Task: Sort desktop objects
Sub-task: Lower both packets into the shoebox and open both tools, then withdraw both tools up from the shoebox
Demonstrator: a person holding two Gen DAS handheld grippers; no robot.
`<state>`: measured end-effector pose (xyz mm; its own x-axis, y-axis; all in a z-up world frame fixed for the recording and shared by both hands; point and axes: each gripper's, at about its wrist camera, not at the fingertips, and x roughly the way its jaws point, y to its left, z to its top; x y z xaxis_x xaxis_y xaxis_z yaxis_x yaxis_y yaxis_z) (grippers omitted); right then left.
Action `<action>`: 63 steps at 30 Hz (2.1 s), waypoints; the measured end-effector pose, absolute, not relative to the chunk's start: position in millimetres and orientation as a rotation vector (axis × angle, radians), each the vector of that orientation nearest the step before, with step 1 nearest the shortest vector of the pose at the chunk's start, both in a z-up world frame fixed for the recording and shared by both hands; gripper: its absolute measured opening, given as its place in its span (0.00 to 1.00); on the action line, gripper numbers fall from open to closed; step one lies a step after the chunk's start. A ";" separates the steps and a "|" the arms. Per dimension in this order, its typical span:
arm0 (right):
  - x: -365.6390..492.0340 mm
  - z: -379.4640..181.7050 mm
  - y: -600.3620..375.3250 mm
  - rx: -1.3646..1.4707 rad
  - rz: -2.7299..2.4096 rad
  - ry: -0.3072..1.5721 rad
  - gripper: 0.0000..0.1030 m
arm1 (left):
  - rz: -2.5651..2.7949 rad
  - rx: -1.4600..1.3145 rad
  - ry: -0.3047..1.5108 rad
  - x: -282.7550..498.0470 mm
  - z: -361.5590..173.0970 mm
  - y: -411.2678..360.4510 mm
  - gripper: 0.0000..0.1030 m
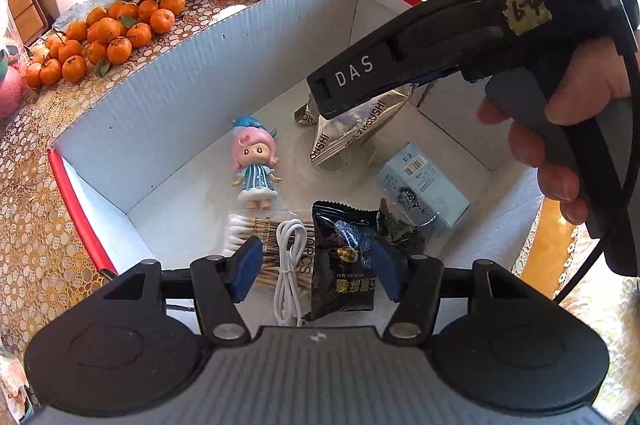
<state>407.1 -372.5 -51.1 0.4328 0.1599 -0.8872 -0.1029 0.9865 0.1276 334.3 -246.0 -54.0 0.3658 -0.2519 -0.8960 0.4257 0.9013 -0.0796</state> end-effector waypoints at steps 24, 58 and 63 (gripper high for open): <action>353.4 6.2 -373.4 0.049 0.206 1.040 0.67 | -0.398 0.167 1.038 283.2 -4.2 -225.1 0.69; 262.7 56.6 -348.0 0.088 0.281 0.916 0.72 | -0.353 -0.011 0.866 182.0 44.3 -165.7 0.85; 246.4 63.2 -341.5 0.105 0.300 0.891 0.72 | -0.346 -0.022 0.860 168.4 46.7 -158.6 0.85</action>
